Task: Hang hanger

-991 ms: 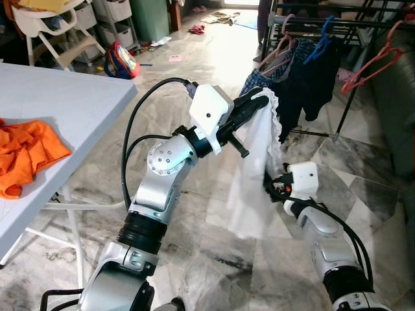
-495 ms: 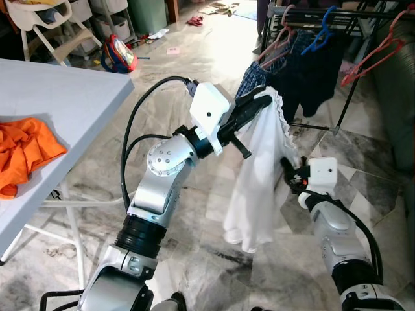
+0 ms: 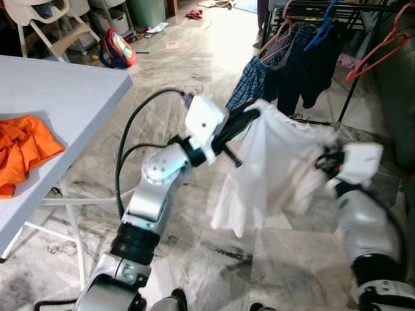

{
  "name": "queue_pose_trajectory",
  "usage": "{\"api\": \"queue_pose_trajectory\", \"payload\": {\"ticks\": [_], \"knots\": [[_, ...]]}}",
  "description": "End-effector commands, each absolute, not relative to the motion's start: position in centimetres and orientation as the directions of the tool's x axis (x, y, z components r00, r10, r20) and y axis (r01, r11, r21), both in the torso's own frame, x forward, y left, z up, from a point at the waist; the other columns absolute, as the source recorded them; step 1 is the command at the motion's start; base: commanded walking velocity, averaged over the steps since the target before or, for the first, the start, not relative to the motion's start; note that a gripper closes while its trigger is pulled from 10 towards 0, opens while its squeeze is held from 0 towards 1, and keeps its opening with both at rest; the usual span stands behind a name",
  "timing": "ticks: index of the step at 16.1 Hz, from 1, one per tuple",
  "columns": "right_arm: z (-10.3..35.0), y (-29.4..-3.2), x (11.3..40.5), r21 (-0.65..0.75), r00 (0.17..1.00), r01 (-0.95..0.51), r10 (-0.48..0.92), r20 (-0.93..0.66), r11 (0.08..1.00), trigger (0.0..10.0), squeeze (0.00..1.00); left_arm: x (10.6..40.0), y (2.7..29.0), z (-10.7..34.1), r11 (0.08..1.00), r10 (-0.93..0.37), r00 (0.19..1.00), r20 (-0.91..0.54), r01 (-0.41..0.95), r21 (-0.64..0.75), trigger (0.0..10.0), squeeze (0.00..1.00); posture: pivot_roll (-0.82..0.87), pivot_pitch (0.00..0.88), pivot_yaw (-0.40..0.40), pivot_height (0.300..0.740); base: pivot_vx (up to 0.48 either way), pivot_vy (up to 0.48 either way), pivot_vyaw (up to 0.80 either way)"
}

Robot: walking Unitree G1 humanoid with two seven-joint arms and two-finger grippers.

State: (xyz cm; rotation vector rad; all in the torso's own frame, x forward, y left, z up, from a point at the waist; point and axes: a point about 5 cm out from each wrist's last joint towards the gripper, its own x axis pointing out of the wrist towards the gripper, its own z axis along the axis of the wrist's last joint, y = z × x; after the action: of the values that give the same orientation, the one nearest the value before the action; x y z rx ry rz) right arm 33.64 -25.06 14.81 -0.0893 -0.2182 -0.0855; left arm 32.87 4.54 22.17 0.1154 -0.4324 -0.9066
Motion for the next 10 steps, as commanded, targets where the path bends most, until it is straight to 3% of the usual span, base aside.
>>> {"api": "queue_pose_trajectory", "payload": {"ticks": [1,6,10], "knots": [[15.7,-25.5,33.3,-0.064,0.963,0.109,-0.090,0.255,0.992,0.0,0.00,33.1,5.2,21.1,0.637,-0.769,0.571,0.286,0.719,0.279,10.0,0.00,0.02,0.205,0.070,0.740,0.000,0.000,0.00],[17.9,-24.9,32.9,-0.093,0.954,0.046,-0.016,0.300,0.995,0.0,0.00,33.5,5.3,17.2,0.679,-0.733,0.656,0.179,0.690,0.252,10.0,0.00,0.01,0.209,0.067,0.740,0.000,0.000,0.00],[18.4,-24.5,32.6,-0.110,0.961,0.017,0.014,0.276,0.994,0.0,0.00,33.0,4.5,14.1,0.632,-0.758,0.649,0.067,0.704,0.324,10.0,0.00,0.00,0.214,0.065,0.740,0.000,0.000,0.00]]}}
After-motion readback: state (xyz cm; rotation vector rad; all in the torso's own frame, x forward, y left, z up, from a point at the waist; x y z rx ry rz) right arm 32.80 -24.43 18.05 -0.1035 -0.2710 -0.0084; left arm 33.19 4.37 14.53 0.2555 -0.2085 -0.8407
